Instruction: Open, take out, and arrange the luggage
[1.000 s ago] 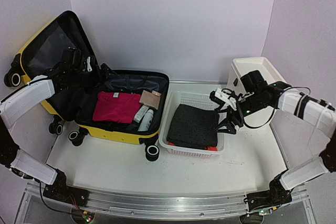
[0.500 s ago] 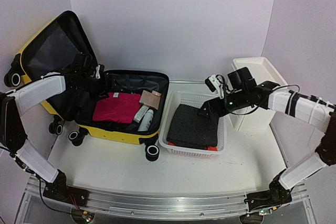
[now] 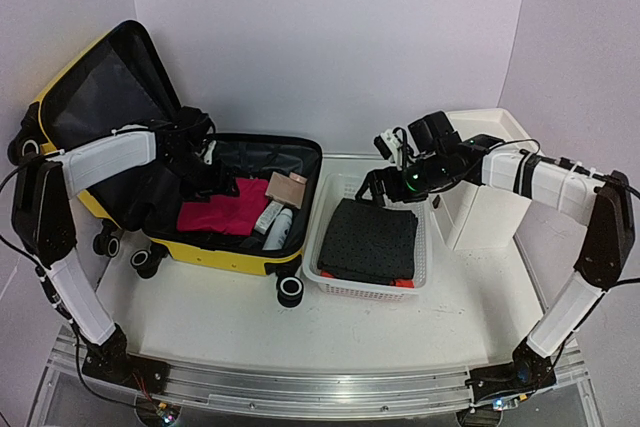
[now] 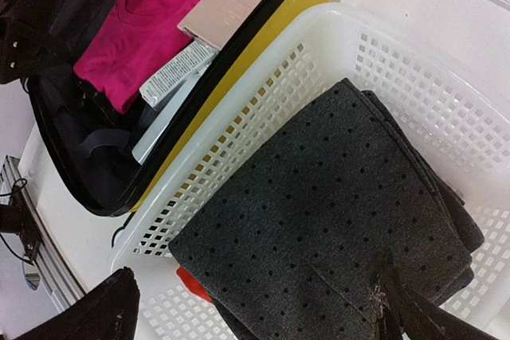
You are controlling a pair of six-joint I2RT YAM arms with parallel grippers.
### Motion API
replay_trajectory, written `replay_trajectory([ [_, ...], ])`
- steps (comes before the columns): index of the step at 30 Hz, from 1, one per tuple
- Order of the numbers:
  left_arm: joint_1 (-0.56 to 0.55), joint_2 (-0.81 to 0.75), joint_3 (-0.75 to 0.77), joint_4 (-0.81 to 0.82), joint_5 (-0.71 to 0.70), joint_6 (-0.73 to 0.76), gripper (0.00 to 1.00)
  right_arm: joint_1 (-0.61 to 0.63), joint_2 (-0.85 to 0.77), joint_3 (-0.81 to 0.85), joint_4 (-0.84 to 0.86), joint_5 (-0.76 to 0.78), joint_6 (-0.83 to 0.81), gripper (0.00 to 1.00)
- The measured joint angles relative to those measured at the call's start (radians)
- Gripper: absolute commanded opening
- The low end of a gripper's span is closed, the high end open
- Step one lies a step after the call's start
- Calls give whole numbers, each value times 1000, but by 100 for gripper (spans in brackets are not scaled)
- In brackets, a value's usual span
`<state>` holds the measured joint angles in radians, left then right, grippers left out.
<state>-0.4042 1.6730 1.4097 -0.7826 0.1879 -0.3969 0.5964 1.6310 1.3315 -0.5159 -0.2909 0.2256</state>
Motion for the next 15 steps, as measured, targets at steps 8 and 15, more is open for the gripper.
replay_trajectory([
  [8, -149, 277, 325, -111, -206, 5, 80, 0, 7, 0, -34, 38, -16, 98],
  [15, -225, 534, 606, -190, -419, 8, 66, -24, 7, 1, -80, 92, -40, 98],
])
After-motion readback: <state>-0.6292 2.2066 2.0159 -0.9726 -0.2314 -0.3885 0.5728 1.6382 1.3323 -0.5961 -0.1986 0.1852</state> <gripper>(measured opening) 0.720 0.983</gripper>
